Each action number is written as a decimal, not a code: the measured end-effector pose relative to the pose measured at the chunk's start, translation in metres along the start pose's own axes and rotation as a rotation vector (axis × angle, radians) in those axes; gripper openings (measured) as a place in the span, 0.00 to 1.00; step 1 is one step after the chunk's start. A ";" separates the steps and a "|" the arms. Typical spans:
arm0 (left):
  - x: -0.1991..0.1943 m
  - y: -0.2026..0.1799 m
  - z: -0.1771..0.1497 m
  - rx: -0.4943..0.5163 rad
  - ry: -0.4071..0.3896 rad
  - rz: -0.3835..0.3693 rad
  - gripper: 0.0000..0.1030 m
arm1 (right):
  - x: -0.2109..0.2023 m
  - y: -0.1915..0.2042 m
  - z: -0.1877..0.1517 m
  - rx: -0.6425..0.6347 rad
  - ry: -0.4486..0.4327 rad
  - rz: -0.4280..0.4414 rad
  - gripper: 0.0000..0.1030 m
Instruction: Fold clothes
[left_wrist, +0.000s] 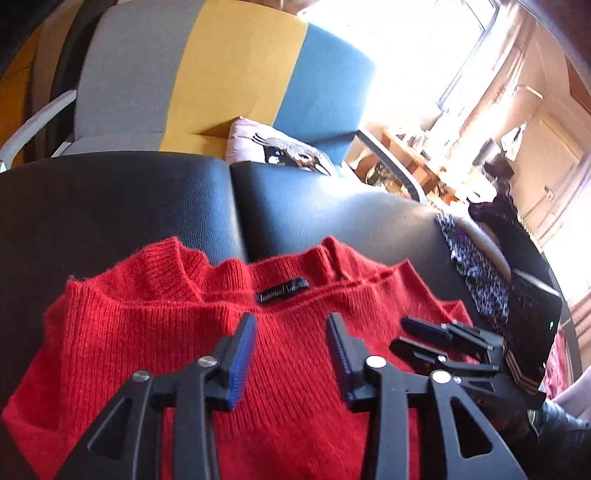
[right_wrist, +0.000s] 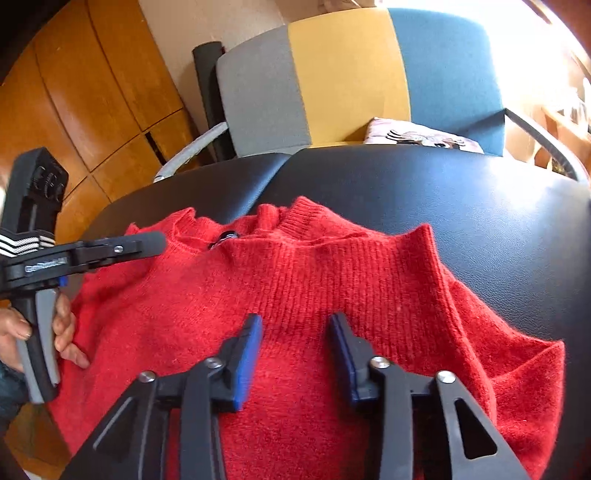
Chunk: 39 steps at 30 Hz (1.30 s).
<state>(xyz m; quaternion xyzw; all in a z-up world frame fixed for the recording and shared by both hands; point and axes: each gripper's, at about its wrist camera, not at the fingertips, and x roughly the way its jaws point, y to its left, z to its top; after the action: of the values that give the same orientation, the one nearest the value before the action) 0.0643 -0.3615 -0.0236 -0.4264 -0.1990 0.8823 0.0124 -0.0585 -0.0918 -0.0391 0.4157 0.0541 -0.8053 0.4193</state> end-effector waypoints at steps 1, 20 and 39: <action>0.002 -0.004 0.000 0.013 0.030 0.005 0.50 | 0.000 0.002 0.000 -0.010 0.000 0.000 0.45; 0.033 -0.018 -0.004 0.003 -0.049 0.254 0.05 | -0.002 0.006 -0.006 0.012 -0.031 -0.029 0.52; -0.022 -0.030 -0.043 -0.091 -0.091 0.209 0.11 | -0.151 -0.052 -0.077 0.125 -0.056 0.315 0.88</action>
<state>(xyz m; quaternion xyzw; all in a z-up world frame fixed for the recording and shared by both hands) 0.1064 -0.3232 -0.0199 -0.4046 -0.1936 0.8872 -0.1079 -0.0023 0.0704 0.0058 0.4217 -0.0733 -0.7427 0.5150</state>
